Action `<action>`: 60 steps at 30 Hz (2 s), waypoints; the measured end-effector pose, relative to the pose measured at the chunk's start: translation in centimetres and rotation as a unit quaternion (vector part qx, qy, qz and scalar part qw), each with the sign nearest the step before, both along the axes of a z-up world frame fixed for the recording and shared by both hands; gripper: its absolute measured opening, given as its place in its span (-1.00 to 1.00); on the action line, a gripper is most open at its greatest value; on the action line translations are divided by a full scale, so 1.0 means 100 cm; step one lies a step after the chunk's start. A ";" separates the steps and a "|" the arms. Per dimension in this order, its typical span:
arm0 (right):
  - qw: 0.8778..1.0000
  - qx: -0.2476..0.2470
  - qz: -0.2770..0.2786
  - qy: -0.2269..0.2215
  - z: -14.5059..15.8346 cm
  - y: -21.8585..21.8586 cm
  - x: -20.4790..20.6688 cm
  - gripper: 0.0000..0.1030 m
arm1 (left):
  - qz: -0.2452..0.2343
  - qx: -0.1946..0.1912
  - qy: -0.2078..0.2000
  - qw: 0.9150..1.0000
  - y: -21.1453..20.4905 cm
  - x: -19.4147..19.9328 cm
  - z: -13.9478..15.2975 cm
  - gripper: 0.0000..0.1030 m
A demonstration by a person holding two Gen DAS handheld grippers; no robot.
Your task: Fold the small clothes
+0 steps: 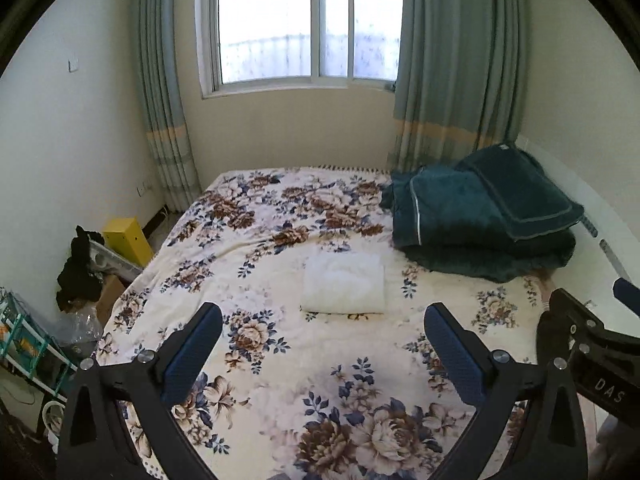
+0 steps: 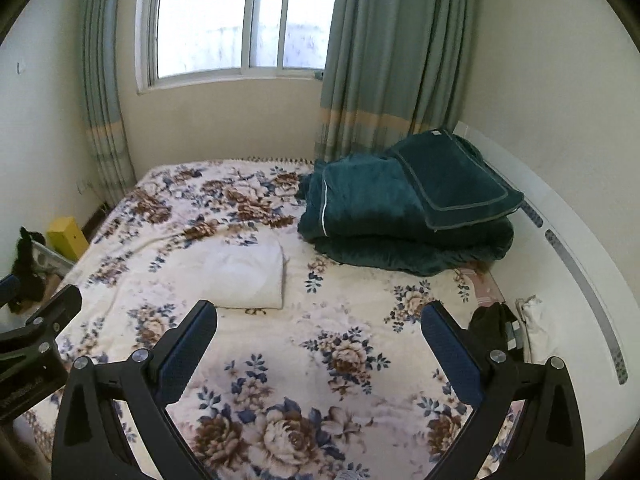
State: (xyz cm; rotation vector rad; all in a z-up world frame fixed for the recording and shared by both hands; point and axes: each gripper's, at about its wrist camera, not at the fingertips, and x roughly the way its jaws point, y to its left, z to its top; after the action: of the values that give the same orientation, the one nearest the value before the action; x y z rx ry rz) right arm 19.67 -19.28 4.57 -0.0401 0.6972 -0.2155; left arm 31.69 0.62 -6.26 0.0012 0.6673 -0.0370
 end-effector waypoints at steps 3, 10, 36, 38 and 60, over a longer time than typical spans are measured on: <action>1.000 0.002 0.008 -0.011 0.022 -0.002 -0.028 1.00 | 0.001 0.001 -0.011 1.000 -0.004 -0.021 0.013 1.00; 1.000 0.004 0.017 -0.024 0.049 -0.013 -0.066 1.00 | 0.005 -0.003 -0.026 1.000 -0.004 -0.052 0.031 1.00; 0.998 0.011 0.042 -0.035 0.060 -0.015 -0.072 1.00 | 0.027 0.007 -0.050 0.998 -0.006 -0.070 0.046 1.00; 0.998 0.012 0.044 -0.033 0.059 -0.015 -0.070 1.00 | 0.028 0.009 -0.054 0.998 -0.006 -0.070 0.047 1.00; 0.998 0.012 0.057 -0.035 0.059 -0.005 -0.058 1.00 | 0.032 0.012 -0.058 0.998 -0.004 -0.073 0.049 1.00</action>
State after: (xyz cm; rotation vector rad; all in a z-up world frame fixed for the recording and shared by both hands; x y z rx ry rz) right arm 13.84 -19.79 10.46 -0.0494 0.6256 -0.0988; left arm 24.41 0.26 -1.39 0.0052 0.5521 0.0318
